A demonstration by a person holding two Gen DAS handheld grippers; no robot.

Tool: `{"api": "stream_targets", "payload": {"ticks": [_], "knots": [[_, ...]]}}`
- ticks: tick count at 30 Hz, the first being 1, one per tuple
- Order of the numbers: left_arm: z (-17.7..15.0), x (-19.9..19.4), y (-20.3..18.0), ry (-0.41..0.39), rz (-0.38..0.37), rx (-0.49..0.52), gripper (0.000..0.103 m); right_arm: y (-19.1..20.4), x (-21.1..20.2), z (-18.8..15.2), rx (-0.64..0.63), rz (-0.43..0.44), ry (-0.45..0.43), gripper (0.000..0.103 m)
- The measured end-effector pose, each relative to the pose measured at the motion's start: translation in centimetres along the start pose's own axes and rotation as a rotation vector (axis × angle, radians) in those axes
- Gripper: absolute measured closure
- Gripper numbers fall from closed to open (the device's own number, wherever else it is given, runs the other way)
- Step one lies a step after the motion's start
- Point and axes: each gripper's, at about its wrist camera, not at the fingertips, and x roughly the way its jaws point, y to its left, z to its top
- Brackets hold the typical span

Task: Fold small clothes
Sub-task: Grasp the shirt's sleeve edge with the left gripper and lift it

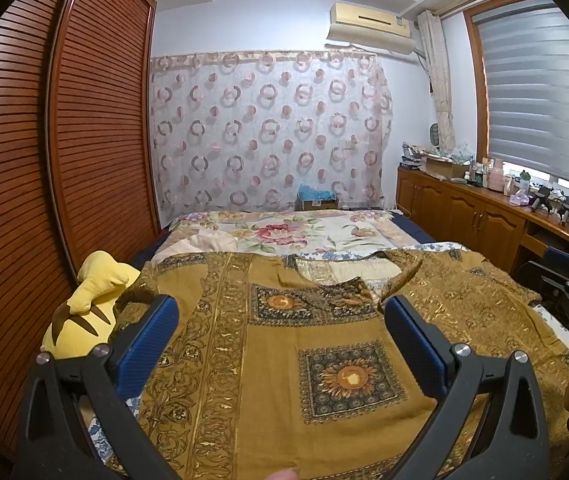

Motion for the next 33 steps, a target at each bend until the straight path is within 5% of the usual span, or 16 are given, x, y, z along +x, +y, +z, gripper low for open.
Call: {"api": "stream_targets", "payload": {"ticks": [33], "knots": [[-5.5,6.1,14.3,0.249,0.028,-0.028,0.000,6.3,7.0,-2.6,-0.178,0.163,0.158,0.000]]}}
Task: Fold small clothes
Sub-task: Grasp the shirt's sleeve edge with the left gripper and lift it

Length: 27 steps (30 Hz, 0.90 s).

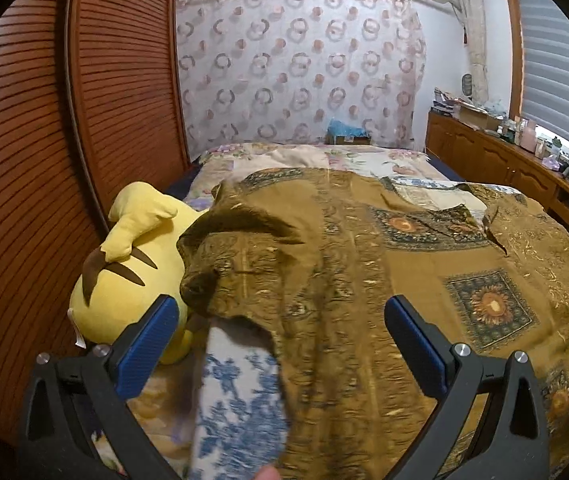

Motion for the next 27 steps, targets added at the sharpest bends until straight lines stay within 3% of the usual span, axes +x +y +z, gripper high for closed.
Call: {"api": "stream_targets", "payload": {"ticks": [9,15,17,21,27], "knots": [[0.2,3.2,3.7,0.102,-0.049,-0.062,0.008,1.5,1.5,0.4,-0.051,0.042,0.025,0.000],[1.1,6.0,5.8,0.164,-0.063,-0.100,0.027,2.4,2.5,0.9,-0.079,0.070,0.046,0.000],[1.4,6.7,6.4,0.178,-0.061,-0.108,0.038,2.6,2.6,1.0,-0.083,0.076,0.045,0.000],[2.3,7.7,6.9,0.189,-0.058,-0.090,0.041,2.9,2.9,0.9,-0.086,0.093,0.053,0.000],[2.2,9.4,6.2,0.263,-0.076,-0.032,0.068,3.0,3.8,0.5,-0.091,0.116,0.083,0.000]]}}
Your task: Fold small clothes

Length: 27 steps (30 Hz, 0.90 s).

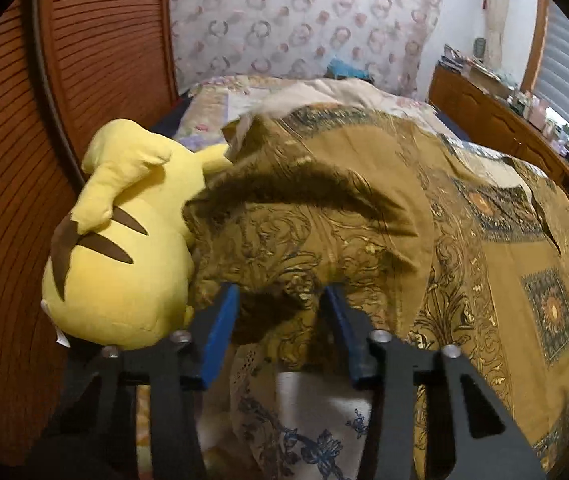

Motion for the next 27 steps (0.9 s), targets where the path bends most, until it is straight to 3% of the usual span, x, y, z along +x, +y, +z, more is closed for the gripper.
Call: {"api": "stream_targets", "payload": {"ticks": [5,8,15,21,27], "knots": [[-0.2,-0.1,-0.3,-0.001,-0.025,-0.001,0.095,0.0,0.0,-0.4,0.006,0.010,0.008,0.000],[-0.1,-0.5,-0.4,-0.016,-0.008,0.002,0.102,-0.1,-0.1,-0.7,0.015,0.013,0.010,0.000],[1.4,-4.5,-1.9,-0.123,0.009,0.032,0.103,-0.7,-0.6,-1.0,0.045,0.012,0.003,0.000],[3.7,-7.2,-6.1,-0.197,-0.066,0.115,0.103,-1.6,-1.4,-0.9,0.067,0.000,-0.015,0.000],[4.3,-7.7,-11.5,-0.201,-0.134,0.215,0.103,-2.8,-2.4,-1.0,0.092,-0.021,-0.030,0.000]]}}
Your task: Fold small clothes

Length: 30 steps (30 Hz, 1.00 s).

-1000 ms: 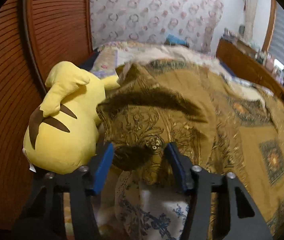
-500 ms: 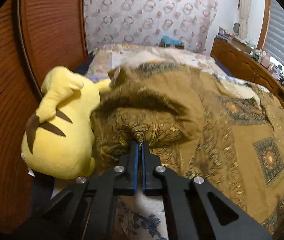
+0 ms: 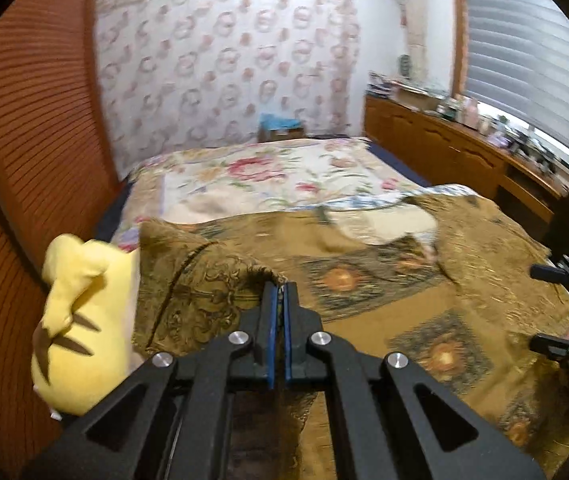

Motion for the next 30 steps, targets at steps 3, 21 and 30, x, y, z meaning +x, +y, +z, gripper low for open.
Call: {"api": "stream_targets", "payload": {"ticks": [3,21,30], "knots": [[-0.3,-0.1,-1.8,0.001,-0.012,0.022,0.103,-0.5,-0.3,-0.3,0.012,-0.006,0.001,0.000],[-3.4,-5.4,-1.8,-0.111,-0.018,-0.047,0.067,-0.8,0.4,0.7,-0.020,-0.003,0.015,0.000],[-5.7,-7.6,1.4,-0.149,0.072,-0.120,0.060,1.4,2.2,4.0,-0.095,0.076,0.006,0.002]]}}
